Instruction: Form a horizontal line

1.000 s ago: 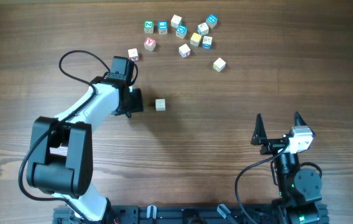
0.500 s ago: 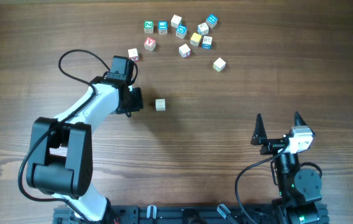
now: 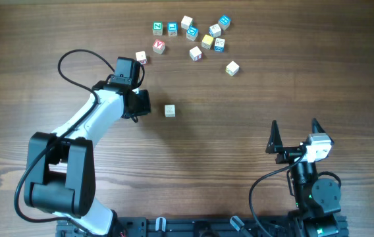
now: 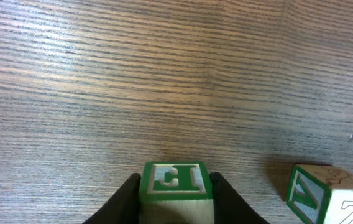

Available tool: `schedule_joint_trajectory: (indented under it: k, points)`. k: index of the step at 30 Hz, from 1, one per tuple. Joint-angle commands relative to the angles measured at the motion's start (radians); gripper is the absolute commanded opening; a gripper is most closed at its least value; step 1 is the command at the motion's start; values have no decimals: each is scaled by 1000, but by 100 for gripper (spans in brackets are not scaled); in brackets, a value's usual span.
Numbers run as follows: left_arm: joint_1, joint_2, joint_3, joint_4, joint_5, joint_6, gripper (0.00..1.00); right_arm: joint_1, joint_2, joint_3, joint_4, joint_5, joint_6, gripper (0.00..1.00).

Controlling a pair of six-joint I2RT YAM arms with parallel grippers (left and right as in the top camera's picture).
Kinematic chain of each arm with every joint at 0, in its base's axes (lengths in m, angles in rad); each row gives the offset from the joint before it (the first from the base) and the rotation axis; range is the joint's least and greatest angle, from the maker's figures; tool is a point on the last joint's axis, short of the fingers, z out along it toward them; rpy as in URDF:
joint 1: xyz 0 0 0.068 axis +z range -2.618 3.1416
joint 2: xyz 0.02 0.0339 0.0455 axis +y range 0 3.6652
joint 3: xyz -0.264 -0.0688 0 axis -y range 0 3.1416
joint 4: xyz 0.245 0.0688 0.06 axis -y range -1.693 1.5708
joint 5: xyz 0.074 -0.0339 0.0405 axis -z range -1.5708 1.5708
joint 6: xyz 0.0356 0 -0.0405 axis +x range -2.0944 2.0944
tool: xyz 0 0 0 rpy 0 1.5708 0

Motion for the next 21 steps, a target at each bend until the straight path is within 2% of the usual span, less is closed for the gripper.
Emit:
schedule_joint_trajectory:
  k: [1, 6, 12, 21]
  points:
    - [1, -16, -11, -4, -15, 2, 33, -5, -5, -1, 3, 10, -8, 100]
    - [1, -16, -12, -13, -15, 2, 33, -5, -5, -1, 3, 10, -8, 100]
    - [1, -15, -35, -12, -15, 2, 27, -5, -5, -1, 3, 10, -8, 100]
    - [1, -14, -65, 19, -15, 2, 27, -5, -5, -1, 3, 10, -9, 100]
